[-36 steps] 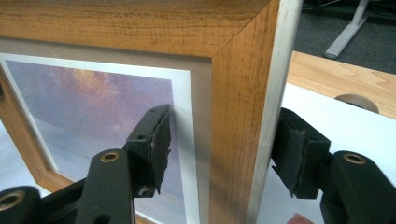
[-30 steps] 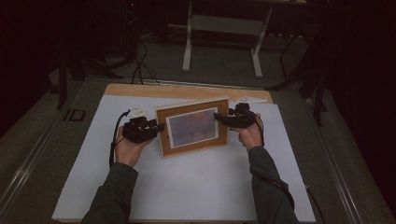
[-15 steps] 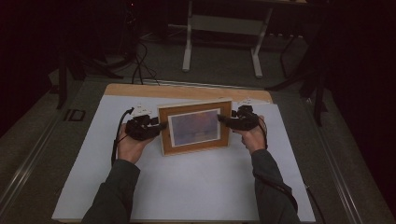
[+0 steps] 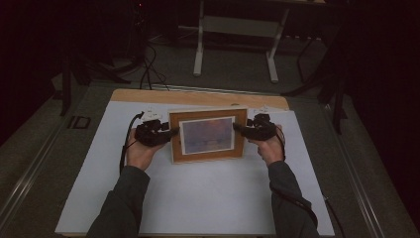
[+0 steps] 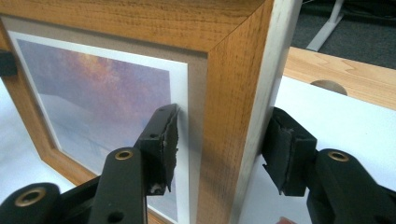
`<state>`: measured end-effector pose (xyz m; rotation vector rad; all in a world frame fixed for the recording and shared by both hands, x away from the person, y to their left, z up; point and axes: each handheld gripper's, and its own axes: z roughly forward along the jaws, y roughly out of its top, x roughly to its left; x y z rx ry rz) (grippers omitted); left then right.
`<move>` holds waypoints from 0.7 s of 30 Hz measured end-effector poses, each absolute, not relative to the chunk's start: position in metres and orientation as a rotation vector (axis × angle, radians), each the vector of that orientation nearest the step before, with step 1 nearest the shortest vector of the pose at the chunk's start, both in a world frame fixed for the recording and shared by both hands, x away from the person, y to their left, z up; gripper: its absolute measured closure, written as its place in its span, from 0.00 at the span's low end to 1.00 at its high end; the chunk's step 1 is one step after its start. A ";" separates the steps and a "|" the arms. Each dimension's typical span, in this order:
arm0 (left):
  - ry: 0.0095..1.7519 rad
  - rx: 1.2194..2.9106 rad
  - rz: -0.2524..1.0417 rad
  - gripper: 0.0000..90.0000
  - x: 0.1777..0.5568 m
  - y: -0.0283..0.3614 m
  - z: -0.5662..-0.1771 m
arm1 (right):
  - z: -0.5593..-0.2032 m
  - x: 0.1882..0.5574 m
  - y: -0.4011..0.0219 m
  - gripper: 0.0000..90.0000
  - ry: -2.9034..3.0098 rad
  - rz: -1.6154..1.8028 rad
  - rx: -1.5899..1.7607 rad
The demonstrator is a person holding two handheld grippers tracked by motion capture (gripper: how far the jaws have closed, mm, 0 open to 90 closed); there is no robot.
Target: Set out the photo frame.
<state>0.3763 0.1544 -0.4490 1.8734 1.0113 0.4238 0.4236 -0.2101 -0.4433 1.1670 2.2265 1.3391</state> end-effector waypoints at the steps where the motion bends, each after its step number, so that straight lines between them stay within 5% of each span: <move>1: 1.008 1.871 0.423 0.68 0.377 0.154 -0.449 | -0.443 0.423 -0.211 0.55 2.228 1.339 1.164; 21: 0.996 1.873 0.420 0.66 0.387 0.150 -0.450 | -0.444 0.409 -0.220 0.61 2.214 1.342 1.174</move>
